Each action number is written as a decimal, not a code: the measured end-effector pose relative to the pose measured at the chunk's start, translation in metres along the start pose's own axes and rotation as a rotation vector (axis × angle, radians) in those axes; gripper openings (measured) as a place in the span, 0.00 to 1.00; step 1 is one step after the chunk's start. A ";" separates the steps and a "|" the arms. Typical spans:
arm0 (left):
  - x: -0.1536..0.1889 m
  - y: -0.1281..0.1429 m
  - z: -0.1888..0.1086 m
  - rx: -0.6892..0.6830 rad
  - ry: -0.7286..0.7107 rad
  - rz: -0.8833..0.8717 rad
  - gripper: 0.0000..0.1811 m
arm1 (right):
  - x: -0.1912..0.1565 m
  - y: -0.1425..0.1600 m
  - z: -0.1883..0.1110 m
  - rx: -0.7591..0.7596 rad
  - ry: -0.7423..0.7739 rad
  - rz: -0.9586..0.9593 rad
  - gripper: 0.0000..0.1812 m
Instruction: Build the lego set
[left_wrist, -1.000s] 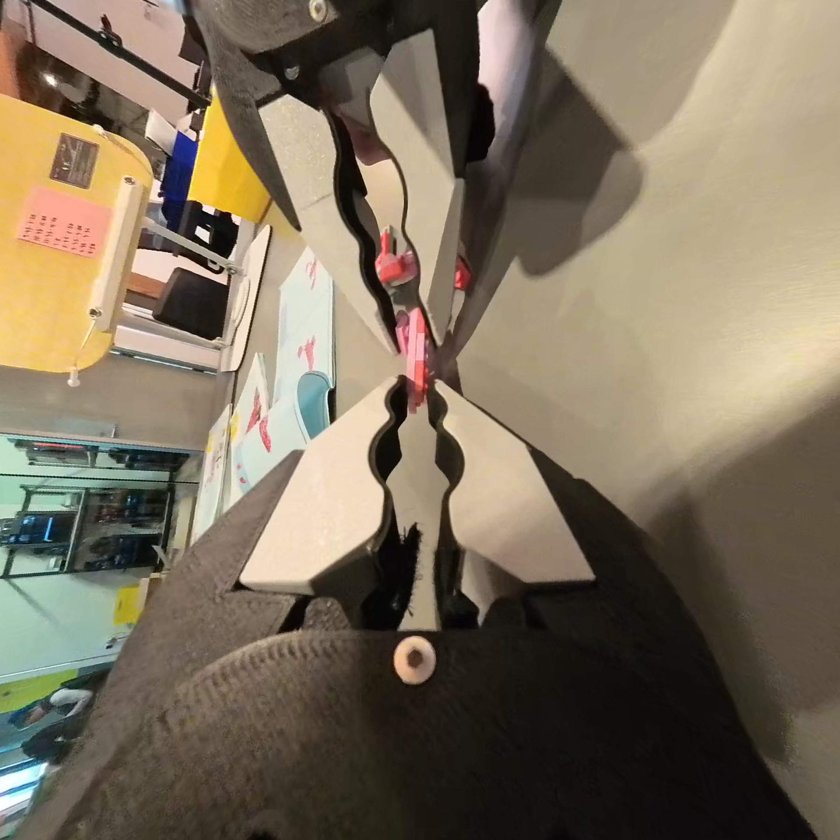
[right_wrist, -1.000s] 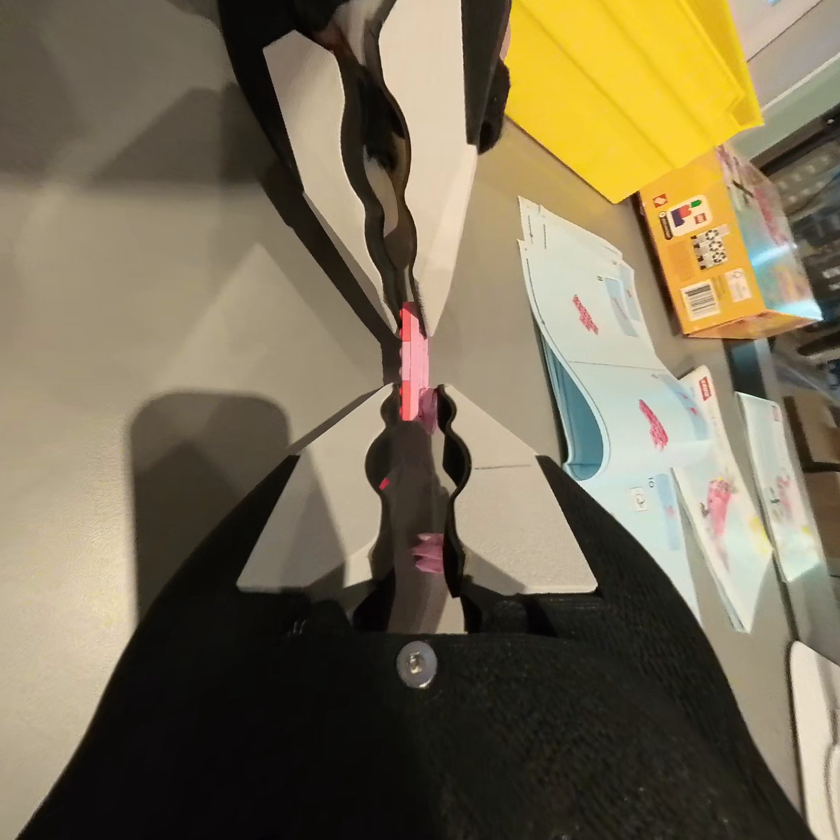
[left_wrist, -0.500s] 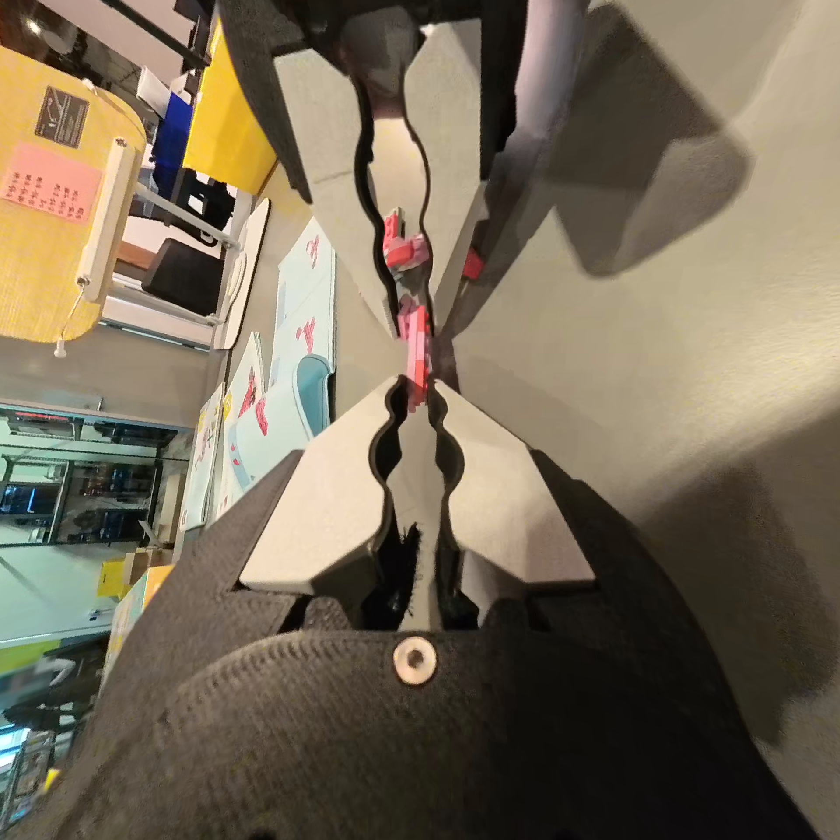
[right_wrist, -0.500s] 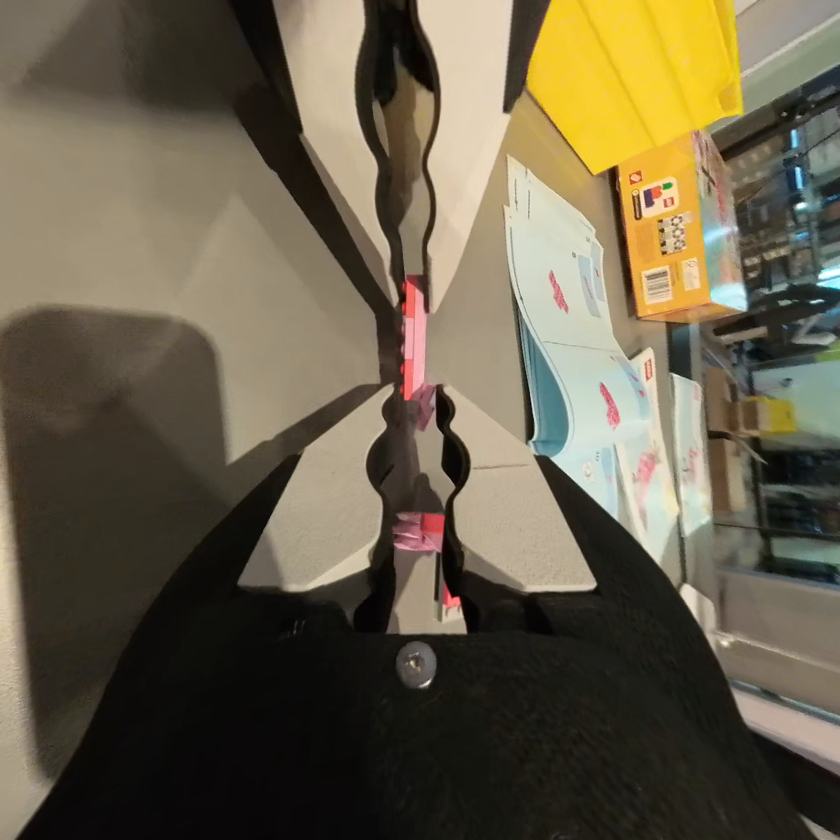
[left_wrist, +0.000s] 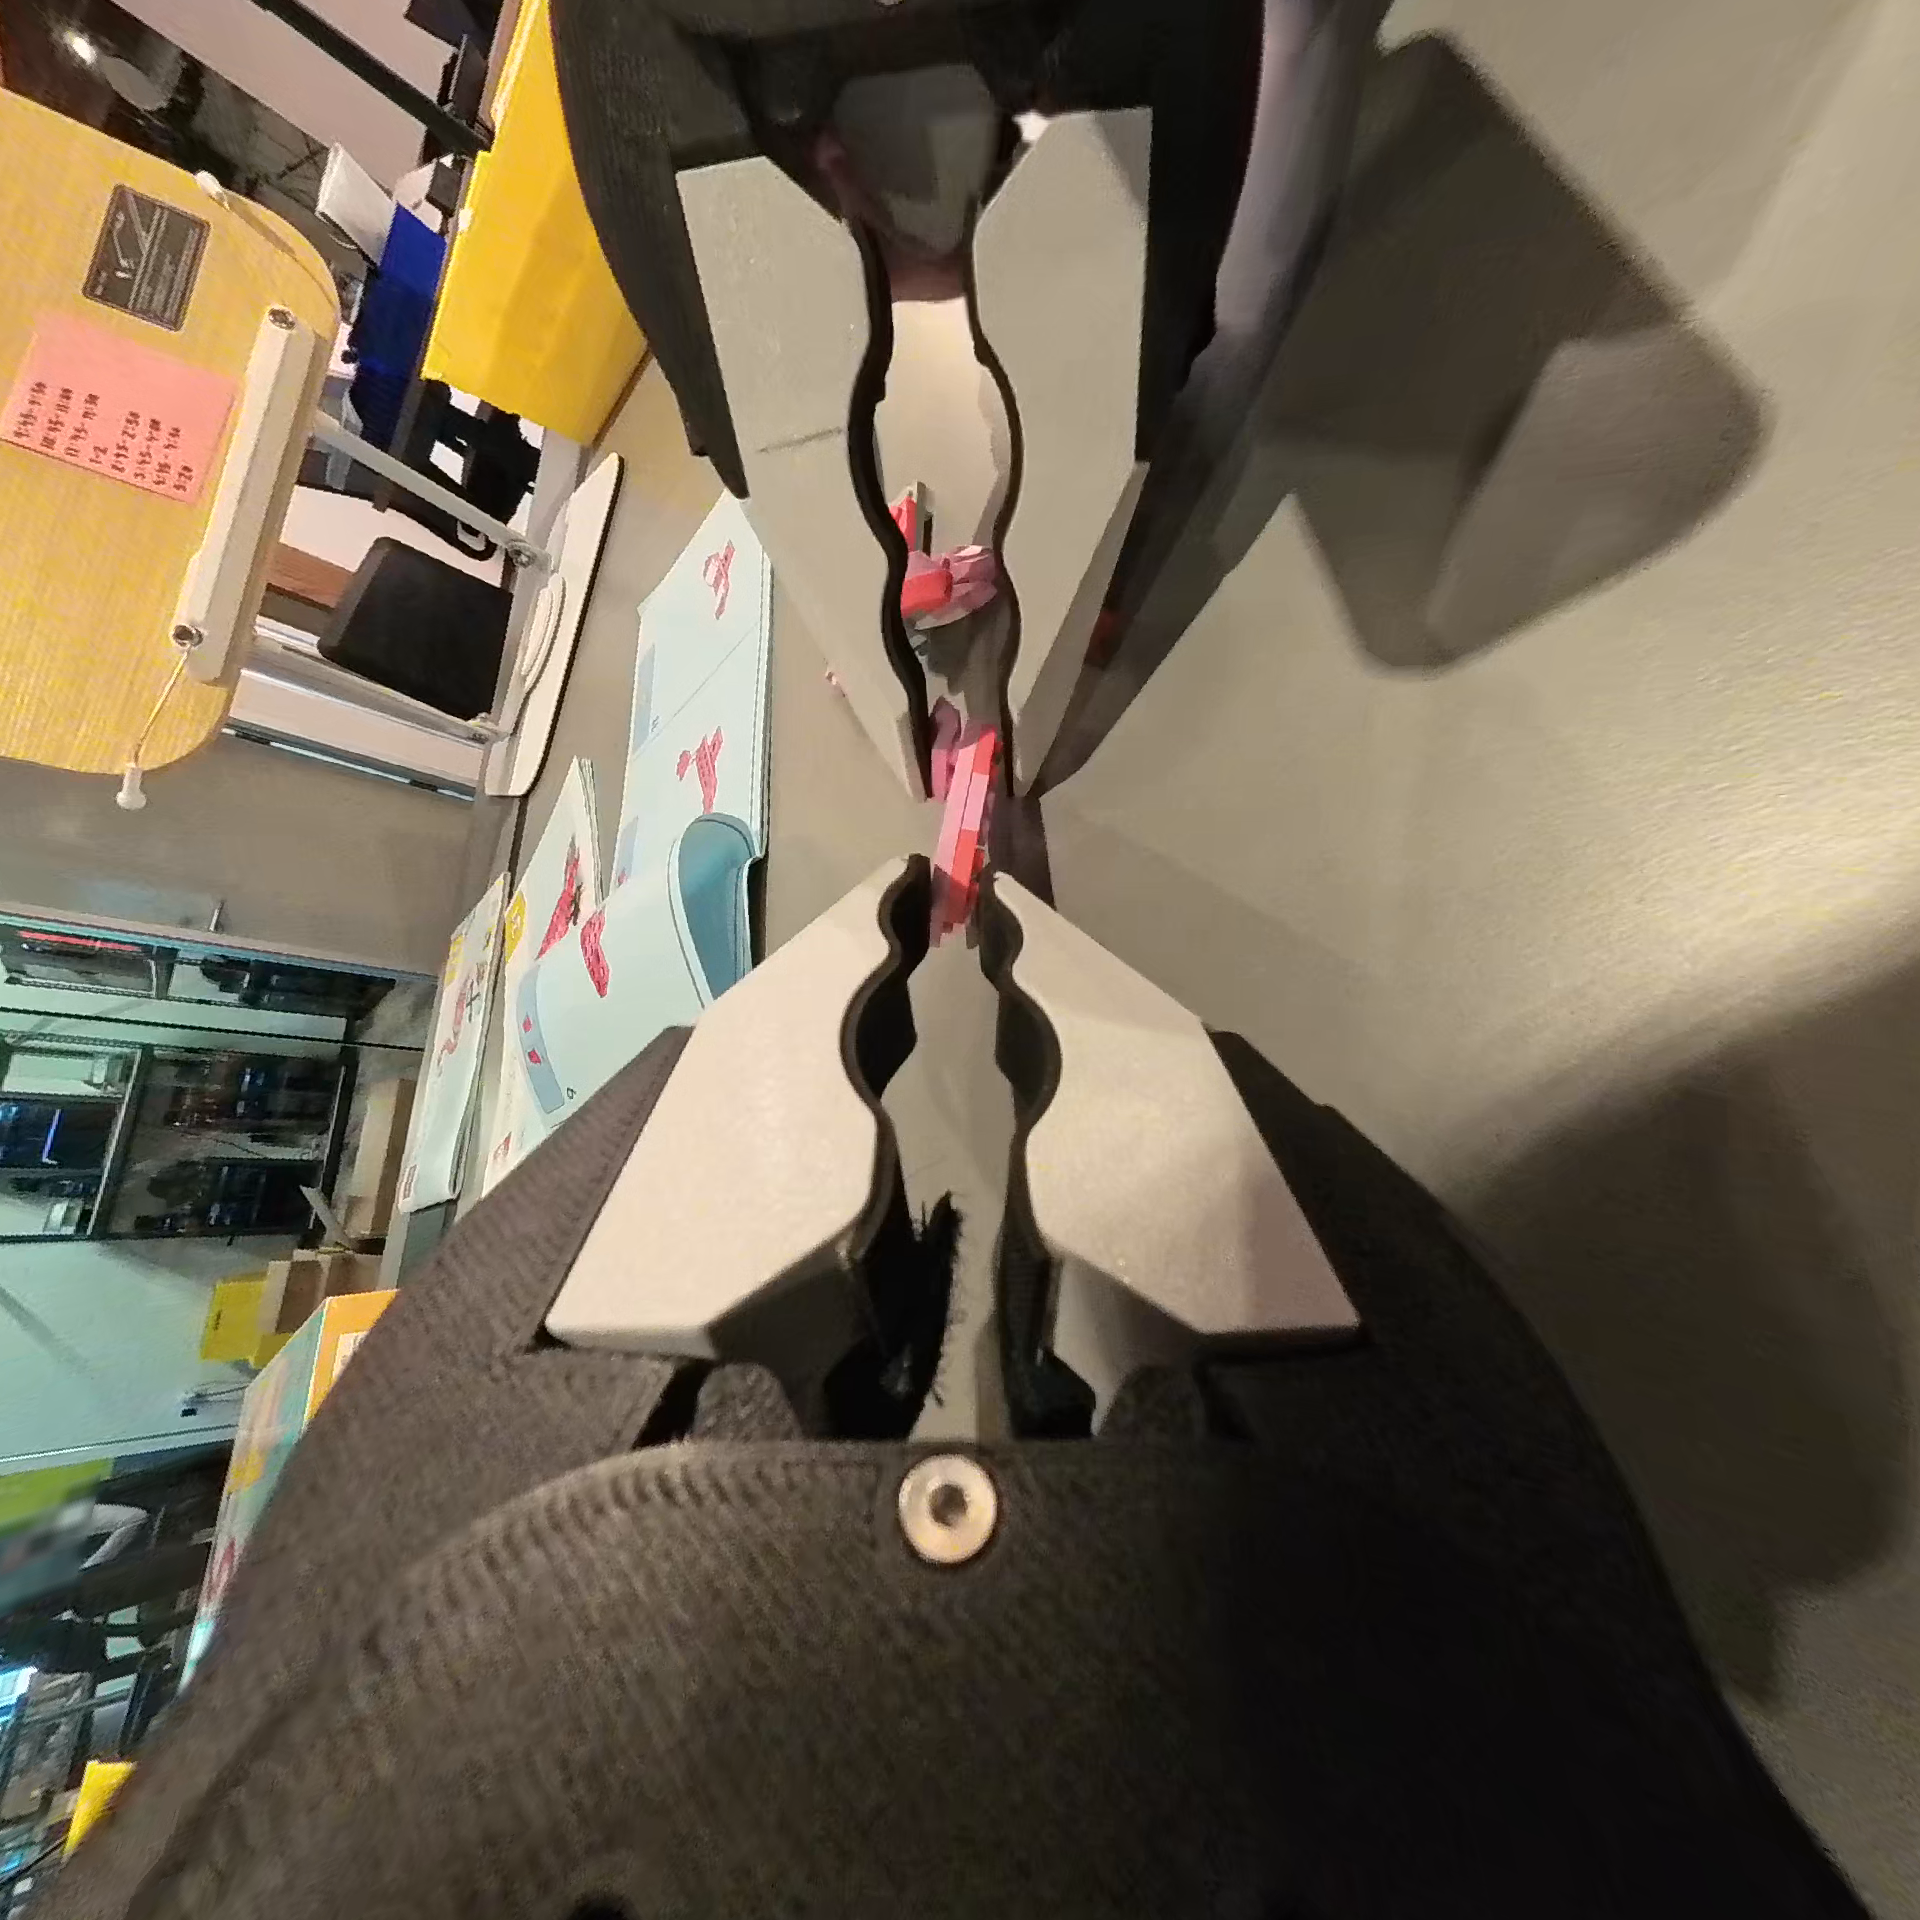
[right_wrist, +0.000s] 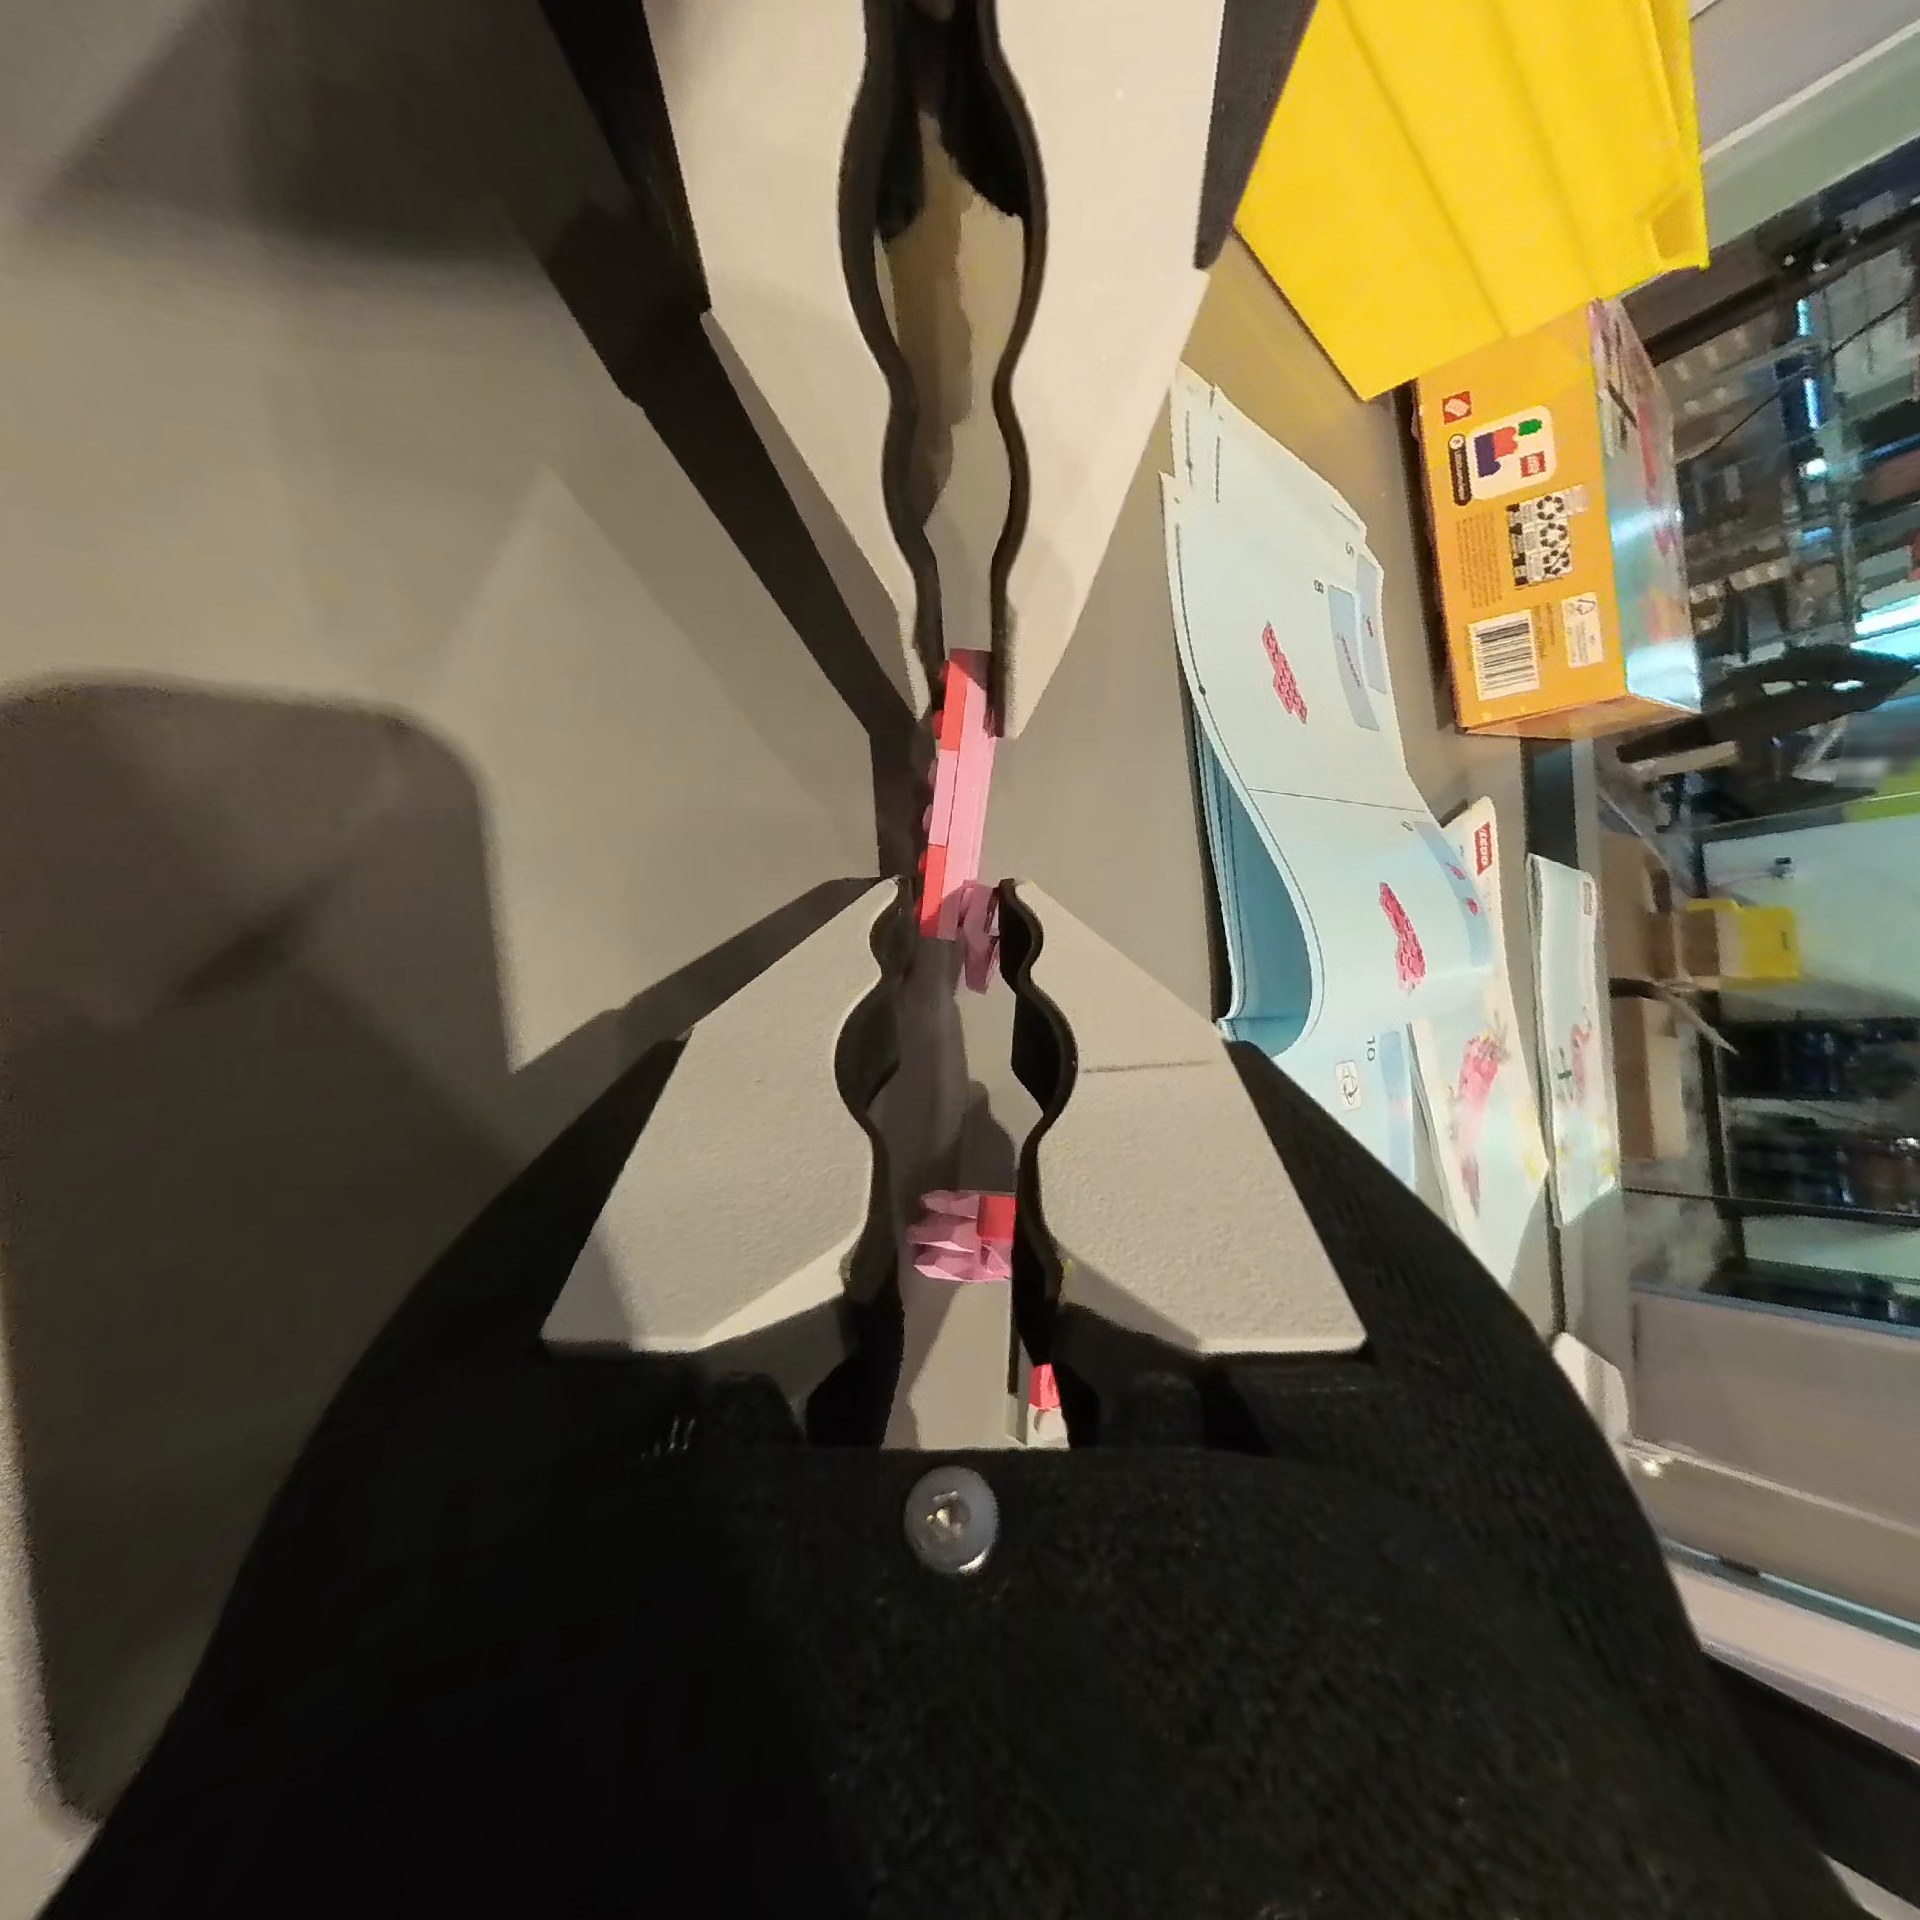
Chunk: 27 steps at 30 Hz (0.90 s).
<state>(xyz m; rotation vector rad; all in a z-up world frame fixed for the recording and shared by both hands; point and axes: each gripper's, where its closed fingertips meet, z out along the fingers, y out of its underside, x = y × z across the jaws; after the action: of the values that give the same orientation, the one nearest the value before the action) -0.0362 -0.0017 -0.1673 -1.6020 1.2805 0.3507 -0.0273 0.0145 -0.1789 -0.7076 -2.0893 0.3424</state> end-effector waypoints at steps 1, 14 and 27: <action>0.000 0.000 0.000 -0.001 -0.001 -0.003 0.04 | 0.000 0.000 0.000 -0.004 0.006 -0.003 0.07; -0.005 0.005 0.005 -0.021 -0.077 0.027 0.09 | 0.007 0.002 0.003 -0.014 0.064 -0.020 0.07; -0.001 -0.007 0.002 0.030 -0.064 0.080 0.04 | 0.005 -0.020 -0.006 0.123 0.003 0.047 0.07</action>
<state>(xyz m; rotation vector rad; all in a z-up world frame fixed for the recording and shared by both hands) -0.0298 -0.0005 -0.1635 -1.5055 1.2976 0.4279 -0.0312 0.0016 -0.1627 -0.6841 -2.0320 0.4910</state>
